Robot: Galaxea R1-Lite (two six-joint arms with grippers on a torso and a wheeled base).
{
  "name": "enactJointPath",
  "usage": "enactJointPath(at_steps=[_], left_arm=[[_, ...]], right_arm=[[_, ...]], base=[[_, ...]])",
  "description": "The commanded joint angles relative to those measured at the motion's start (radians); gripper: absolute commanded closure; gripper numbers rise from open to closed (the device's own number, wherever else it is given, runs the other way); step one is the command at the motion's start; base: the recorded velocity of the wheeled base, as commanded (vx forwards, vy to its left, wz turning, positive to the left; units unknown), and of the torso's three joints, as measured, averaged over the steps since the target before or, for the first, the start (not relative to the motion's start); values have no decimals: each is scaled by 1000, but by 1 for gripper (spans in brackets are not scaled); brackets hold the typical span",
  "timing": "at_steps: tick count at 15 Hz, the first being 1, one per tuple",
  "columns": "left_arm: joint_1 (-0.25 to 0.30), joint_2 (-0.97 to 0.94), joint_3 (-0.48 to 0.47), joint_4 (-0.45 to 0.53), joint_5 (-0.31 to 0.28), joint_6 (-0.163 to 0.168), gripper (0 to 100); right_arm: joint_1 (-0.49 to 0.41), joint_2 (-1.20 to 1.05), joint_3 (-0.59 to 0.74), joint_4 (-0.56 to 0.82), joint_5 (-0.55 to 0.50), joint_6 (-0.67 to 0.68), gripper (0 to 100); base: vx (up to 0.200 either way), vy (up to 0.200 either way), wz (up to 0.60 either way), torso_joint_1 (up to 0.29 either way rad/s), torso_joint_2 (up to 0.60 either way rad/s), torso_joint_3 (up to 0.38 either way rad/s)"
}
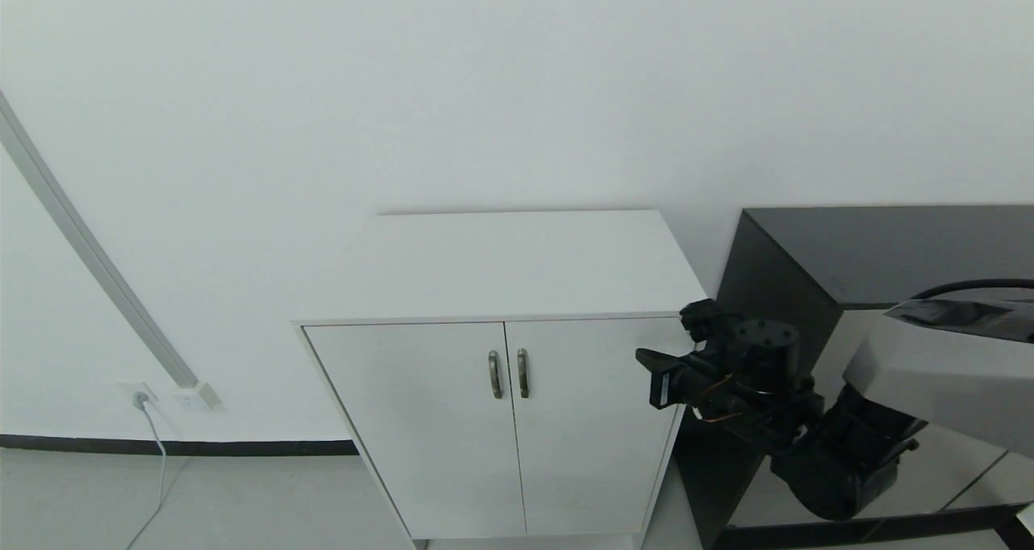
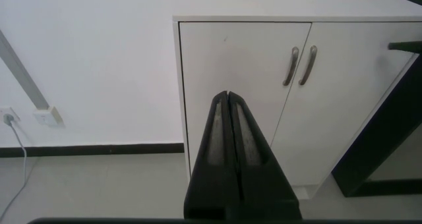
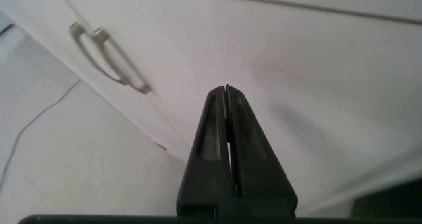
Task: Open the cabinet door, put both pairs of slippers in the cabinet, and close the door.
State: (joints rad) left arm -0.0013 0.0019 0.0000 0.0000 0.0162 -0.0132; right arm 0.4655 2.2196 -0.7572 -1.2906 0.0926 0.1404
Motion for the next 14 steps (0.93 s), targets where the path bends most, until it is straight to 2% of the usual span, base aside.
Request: enactJointPath(at_steps=[1,5,11,14], left_arm=[[1,0,0,0,-1,-1,100],[0,0,0,0,1,-1,100],[1,0,0,0,-1,-1,100],[0,0,0,0,-1,-1,100]], right_arm=[[-61,-132,110,-16,-33,-21,100],[-160,-265,294,-70,-47,-67,100],[-464,-440,584,-88,-74,-208,100],[-519,-557,676,-84,-66,-214,100]], base=[[0,0,0,0,0,0],[0,0,0,0,0,0],[0,0,0,0,0,0],[0,0,0,0,0,0]])
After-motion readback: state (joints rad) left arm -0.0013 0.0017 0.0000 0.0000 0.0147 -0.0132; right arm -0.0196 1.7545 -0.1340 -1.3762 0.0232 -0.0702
